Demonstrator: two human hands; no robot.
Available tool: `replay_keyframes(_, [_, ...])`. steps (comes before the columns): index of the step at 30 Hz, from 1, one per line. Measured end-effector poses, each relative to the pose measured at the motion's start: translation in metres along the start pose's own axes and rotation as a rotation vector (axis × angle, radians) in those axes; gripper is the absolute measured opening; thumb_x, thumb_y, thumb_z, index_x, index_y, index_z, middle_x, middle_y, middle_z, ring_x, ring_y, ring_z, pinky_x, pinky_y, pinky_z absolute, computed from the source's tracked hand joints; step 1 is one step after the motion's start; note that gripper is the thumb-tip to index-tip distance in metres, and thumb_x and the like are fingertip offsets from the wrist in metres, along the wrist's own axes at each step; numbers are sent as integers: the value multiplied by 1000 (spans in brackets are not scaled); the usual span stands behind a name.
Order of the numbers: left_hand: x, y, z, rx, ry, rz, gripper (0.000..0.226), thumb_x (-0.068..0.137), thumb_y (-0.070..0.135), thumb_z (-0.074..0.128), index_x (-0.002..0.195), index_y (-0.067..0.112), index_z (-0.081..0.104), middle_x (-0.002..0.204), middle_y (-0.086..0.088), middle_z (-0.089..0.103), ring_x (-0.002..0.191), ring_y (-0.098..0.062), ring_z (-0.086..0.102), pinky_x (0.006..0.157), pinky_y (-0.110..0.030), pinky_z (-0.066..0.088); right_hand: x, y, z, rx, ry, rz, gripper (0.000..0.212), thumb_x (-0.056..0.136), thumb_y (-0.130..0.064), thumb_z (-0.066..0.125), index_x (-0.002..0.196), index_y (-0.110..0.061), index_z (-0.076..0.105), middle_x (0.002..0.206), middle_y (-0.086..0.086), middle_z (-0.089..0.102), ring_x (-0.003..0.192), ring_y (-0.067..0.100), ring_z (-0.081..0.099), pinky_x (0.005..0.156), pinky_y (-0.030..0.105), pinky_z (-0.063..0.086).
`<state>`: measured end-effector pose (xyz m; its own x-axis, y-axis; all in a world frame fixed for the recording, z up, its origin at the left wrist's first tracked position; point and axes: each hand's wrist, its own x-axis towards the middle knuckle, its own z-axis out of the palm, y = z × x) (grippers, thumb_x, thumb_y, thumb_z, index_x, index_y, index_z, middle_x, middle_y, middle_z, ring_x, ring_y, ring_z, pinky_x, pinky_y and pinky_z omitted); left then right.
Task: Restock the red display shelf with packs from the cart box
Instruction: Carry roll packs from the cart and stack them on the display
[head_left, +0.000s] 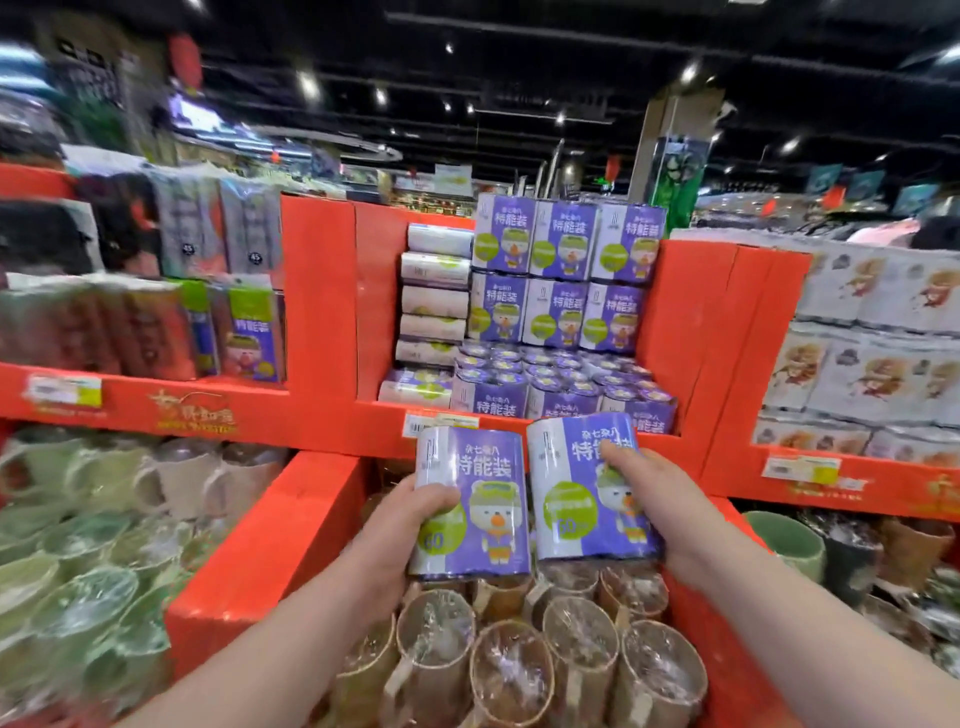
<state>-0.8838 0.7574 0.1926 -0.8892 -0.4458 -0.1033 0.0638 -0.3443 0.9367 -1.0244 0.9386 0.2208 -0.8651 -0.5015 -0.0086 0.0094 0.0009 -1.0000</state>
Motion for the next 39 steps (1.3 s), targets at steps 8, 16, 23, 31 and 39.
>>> replay_keyframes(8, [55, 44, -40, -30, -6, 126, 23, 72, 8, 62, 94, 8, 62, 59, -4, 68, 46, -13, 62, 45, -19, 51, 85, -50, 31, -137, 79, -223, 22, 91, -31, 61, 99, -11, 65, 88, 5, 71, 71, 18, 65, 72, 33, 52])
replay_keyframes(16, [79, 56, -55, -58, -50, 190, 41, 59, 14, 56, 99, 9, 65, 79, -12, 72, 61, -21, 67, 54, -27, 55, 151, -81, 33, -238, 100, -309, 10, 89, -19, 64, 99, -17, 60, 90, 4, 67, 63, 12, 65, 44, 17, 45])
replay_keyframes(23, [97, 60, -58, -102, 86, 198, 31, 63, 9, 61, 94, 8, 61, 60, -7, 68, 47, -16, 63, 44, -21, 51, 222, -90, 46, -307, 64, -311, 21, 86, -15, 69, 105, -14, 58, 104, 10, 67, 87, 24, 63, 76, 40, 53])
replay_keyframes(31, [113, 58, -67, -101, 172, 218, 49, 53, 7, 55, 101, 3, 61, 65, -12, 69, 49, -20, 64, 46, -24, 51, 317, -79, 56, -397, 28, -305, 23, 77, -23, 76, 91, -28, 59, 114, 11, 67, 103, 34, 64, 88, 57, 51])
replay_keyframes(39, [125, 57, -64, -68, 284, 184, 60, 39, 8, 64, 99, 1, 62, 61, -14, 67, 46, -21, 63, 41, -24, 48, 318, -75, 66, -566, 62, -212, 53, 75, -17, 79, 120, -7, 52, 110, 10, 62, 101, 28, 60, 82, 37, 50])
